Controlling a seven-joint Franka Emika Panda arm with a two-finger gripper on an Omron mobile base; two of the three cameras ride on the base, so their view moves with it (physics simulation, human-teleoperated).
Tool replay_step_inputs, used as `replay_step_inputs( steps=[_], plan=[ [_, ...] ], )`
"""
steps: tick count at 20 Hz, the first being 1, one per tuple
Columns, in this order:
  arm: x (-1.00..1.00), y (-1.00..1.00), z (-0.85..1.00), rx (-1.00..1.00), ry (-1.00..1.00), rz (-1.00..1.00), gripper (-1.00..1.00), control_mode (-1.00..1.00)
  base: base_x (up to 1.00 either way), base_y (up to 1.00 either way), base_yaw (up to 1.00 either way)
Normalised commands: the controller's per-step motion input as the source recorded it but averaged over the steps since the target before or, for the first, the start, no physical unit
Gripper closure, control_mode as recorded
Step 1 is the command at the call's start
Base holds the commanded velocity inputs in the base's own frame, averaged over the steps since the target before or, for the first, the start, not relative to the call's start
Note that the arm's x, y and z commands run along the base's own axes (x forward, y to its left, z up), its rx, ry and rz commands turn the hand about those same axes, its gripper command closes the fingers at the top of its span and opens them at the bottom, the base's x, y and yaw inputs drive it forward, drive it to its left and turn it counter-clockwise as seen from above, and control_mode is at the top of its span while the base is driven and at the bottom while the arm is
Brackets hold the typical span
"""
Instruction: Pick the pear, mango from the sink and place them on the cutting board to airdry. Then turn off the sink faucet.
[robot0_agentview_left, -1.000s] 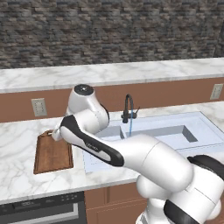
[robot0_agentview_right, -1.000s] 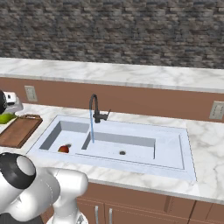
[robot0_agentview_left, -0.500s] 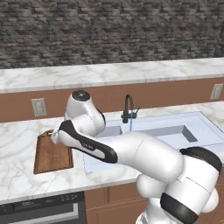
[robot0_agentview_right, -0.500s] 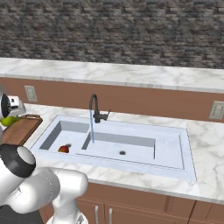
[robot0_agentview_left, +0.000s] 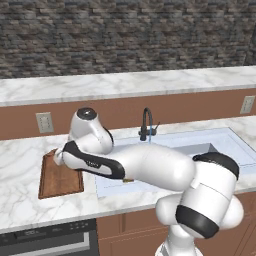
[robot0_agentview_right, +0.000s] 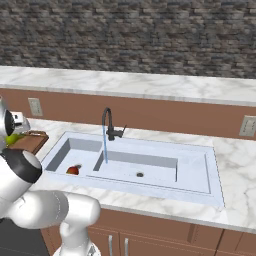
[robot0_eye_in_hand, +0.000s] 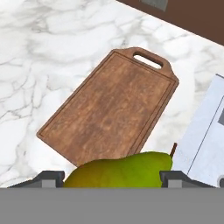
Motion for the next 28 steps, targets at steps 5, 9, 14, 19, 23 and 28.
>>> replay_step_inputs(
  steps=[5,9,14,19,23,28],
  plan=[
    [0.2,0.17,-0.15,0.0,0.0,0.0,1.0,-1.0,0.0,0.0,0.0],
    [0.18,0.14,-0.14,0.0,0.0,0.0,1.0,-1.0,0.0,0.0,0.0],
    [0.15,0.13,-0.16,0.0,0.0,0.0,1.0,-1.0,0.0,0.0,0.0],
    [0.08,0.07,-0.18,0.0,0.0,0.0,1.0,-1.0,0.0,0.0,0.0],
    [0.05,0.01,-0.17,0.0,0.0,0.0,1.0,-1.0,0.0,0.0,0.0],
    [0.05,0.0,-0.17,0.0,0.0,0.0,1.0,-1.0,0.0,0.0,0.0]
  ],
)
